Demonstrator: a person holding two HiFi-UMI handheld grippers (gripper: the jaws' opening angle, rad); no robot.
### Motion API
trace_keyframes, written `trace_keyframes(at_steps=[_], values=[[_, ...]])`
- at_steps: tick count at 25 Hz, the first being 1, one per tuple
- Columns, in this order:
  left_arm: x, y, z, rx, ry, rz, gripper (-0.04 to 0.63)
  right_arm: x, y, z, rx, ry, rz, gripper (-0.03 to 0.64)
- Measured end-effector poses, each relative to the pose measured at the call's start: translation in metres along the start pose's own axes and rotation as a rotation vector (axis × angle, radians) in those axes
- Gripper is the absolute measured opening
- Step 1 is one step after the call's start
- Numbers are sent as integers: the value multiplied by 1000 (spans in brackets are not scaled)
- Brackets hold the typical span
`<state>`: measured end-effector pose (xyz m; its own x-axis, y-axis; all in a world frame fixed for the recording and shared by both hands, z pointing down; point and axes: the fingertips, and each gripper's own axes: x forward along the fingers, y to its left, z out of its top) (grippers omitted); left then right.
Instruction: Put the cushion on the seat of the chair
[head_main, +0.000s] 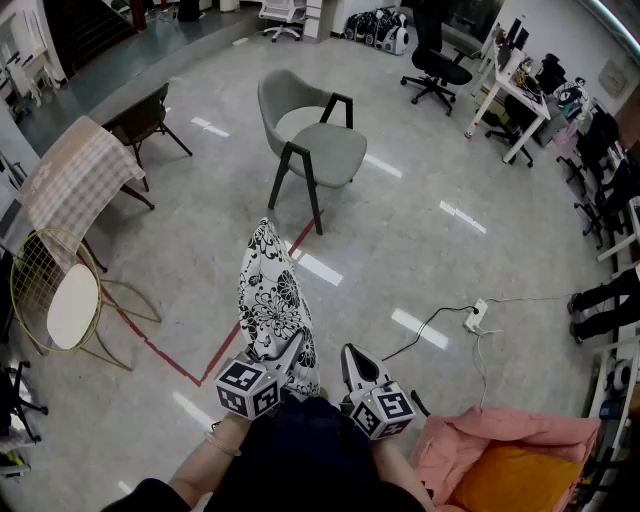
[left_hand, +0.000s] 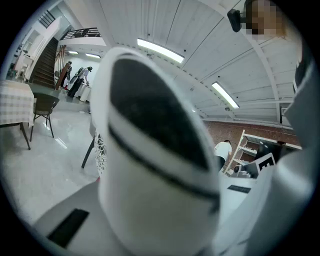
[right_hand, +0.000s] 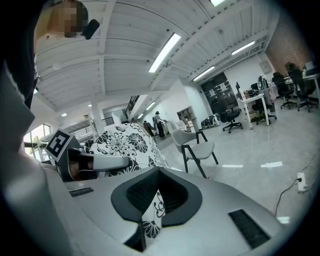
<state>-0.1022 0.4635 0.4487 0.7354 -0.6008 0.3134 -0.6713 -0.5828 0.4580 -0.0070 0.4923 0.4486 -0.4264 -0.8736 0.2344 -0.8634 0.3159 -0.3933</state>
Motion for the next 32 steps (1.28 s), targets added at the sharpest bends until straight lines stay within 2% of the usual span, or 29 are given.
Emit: trace_keyframes(at_steps=[9, 15, 20, 32], values=[[-18, -4, -4, 2, 2, 1, 25, -8, 27, 8, 7, -70, 27, 12], [-2, -28, -11, -17, -42, 12, 25, -17, 20, 24, -58, -119, 60, 11], [9, -40, -17, -30, -77, 23, 25, -32, 3, 32, -75, -154, 39, 11], [16, -47, -31, -50, -26, 32, 25, -35, -14, 27, -15, -139, -5, 11]])
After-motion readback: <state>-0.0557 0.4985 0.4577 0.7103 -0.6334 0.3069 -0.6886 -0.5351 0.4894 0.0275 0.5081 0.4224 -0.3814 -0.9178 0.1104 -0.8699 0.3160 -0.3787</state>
